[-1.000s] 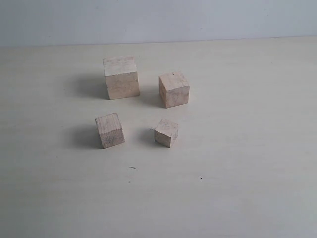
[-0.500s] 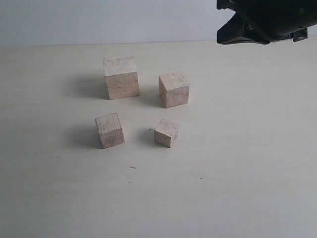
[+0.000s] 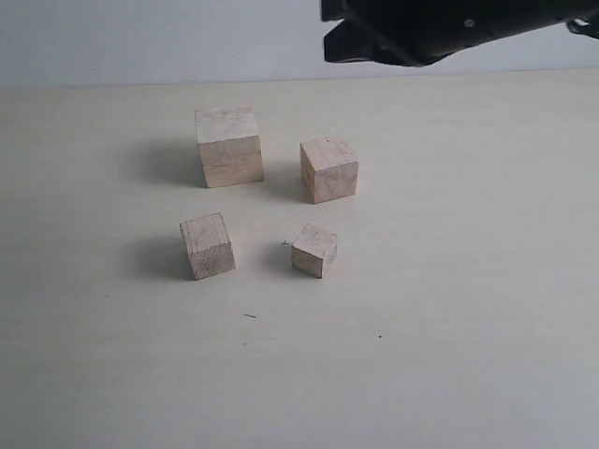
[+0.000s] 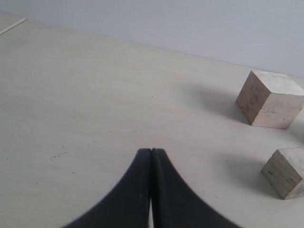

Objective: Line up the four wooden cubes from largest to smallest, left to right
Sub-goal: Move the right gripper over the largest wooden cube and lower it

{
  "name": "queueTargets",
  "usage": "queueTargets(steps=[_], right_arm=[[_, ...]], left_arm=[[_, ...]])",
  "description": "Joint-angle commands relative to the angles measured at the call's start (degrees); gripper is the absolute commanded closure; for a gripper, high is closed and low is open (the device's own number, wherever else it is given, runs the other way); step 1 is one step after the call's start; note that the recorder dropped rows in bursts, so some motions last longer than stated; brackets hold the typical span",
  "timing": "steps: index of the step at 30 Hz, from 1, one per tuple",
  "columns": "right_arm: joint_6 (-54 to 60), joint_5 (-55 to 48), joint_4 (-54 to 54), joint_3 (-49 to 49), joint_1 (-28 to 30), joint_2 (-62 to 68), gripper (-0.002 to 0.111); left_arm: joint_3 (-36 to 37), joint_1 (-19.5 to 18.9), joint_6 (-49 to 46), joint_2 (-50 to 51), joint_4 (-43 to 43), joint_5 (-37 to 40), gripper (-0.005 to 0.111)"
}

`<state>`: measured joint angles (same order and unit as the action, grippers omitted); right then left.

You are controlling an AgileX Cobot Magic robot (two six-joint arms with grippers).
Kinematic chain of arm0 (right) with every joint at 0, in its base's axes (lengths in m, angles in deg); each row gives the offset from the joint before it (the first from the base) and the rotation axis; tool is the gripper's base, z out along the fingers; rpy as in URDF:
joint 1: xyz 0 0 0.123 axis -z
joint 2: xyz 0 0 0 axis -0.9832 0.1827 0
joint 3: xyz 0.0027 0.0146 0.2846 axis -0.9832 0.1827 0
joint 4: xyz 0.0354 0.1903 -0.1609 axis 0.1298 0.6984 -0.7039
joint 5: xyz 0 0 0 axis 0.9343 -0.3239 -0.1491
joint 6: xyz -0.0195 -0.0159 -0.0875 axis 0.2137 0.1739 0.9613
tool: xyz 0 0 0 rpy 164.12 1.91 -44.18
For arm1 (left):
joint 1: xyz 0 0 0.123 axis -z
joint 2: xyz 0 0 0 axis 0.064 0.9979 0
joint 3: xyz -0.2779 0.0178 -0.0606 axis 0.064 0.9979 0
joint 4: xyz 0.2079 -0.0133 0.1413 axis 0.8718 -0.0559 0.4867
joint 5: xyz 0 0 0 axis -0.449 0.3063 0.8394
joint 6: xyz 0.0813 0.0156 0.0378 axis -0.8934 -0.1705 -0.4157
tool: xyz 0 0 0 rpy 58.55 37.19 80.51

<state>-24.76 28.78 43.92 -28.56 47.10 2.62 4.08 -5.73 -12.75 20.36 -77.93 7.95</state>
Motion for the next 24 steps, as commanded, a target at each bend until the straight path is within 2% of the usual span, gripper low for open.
queueTargets(steps=[1, 12, 16, 20, 22, 23, 24], right_arm=[[-5.5, 4.6, -8.6, -3.1, -5.3, 3.8, 0.108], [-45.1, 1.3, -51.8, -14.7, -15.8, 15.9, 0.108], [-51.3, -2.6, -57.5, -20.7, -17.7, 20.5, 0.106], [-51.3, -4.8, -57.5, -27.3, -19.3, 24.5, 0.089], [-51.0, -6.9, -57.6, -32.9, -19.6, 27.9, 0.071], [-50.8, -7.9, -57.9, -36.6, -19.6, 30.6, 0.055], [-49.8, -8.3, -58.2, -38.4, -19.6, 31.9, 0.048]], left_arm=[[0.0, 0.3, 0.0, -0.3, 0.0, 0.0, 0.107], [0.0, 0.3, 0.0, -0.3, 0.0, 0.0, 0.107], [0.0, 0.3, 0.0, -0.3, 0.0, 0.0, 0.107], [0.0, 0.3, 0.0, -0.3, 0.0, 0.0, 0.107], [0.0, 0.3, 0.0, -0.3, 0.0, 0.0, 0.107], [0.0, 0.3, 0.0, -0.3, 0.0, 0.0, 0.107], [0.0, 0.3, 0.0, -0.3, 0.0, 0.0, 0.107]])
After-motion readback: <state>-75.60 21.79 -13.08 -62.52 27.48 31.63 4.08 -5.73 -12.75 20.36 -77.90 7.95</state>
